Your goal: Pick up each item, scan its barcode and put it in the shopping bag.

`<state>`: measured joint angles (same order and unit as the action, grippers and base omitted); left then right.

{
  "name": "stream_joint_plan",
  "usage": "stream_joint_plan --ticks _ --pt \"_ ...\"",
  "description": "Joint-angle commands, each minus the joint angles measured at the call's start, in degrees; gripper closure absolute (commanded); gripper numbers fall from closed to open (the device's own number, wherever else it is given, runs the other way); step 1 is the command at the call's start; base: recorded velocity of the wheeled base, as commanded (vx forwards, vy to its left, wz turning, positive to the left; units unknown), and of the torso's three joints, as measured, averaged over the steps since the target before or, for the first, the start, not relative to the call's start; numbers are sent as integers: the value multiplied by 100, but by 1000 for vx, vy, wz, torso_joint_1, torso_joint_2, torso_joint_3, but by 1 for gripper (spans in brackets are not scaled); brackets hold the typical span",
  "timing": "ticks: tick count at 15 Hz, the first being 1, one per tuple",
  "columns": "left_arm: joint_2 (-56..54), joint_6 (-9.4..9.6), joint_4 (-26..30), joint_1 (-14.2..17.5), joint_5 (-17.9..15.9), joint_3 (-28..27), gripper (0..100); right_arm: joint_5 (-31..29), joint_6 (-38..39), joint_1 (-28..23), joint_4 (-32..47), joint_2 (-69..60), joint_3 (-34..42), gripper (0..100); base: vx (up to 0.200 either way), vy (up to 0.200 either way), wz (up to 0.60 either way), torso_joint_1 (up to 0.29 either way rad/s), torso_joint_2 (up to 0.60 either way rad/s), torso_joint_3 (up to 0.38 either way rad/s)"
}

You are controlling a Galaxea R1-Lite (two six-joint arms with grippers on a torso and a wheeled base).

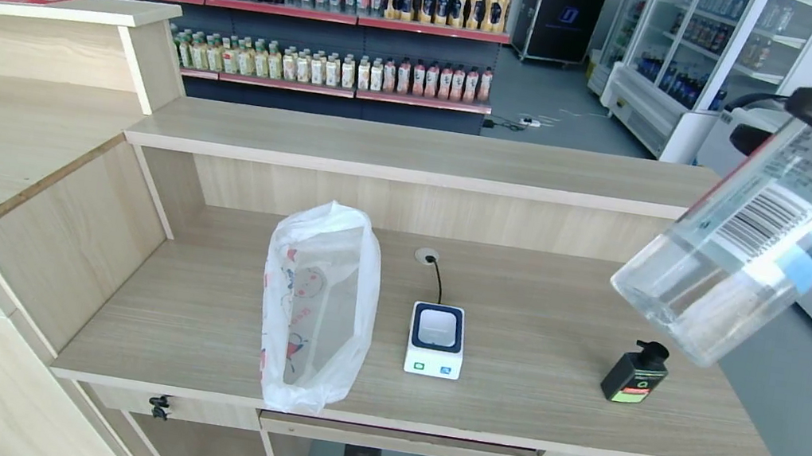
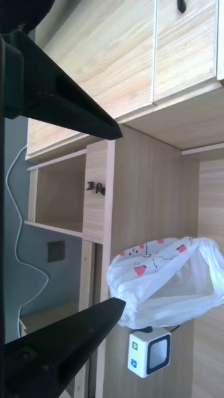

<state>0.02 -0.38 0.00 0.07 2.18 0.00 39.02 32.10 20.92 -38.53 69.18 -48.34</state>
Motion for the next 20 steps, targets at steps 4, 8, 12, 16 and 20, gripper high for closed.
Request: stream_joint_plan --ticks 4,8,12,16,20 --pt "-2 3 0 1 2 0 0 211 104 255 241 -221 -71 100 0 0 0 0 0 0" --pt "-2 3 0 1 2 0 0 369 60 844 892 -616 -220 100 0 0 0 0 0 0" --pt "-2 3 0 1 2 0 0 378 69 861 1639 -836 -589 100 0 0 0 0 0 0" --pt "-2 3 0 1 2 0 0 457 77 870 2456 -1065 -800 100 0 0 0 0 0 0" --pt "-2 -6 0 1 2 0 0 1028 -63 940 2377 -775 -1020 100 0 0 0 0 0 0"
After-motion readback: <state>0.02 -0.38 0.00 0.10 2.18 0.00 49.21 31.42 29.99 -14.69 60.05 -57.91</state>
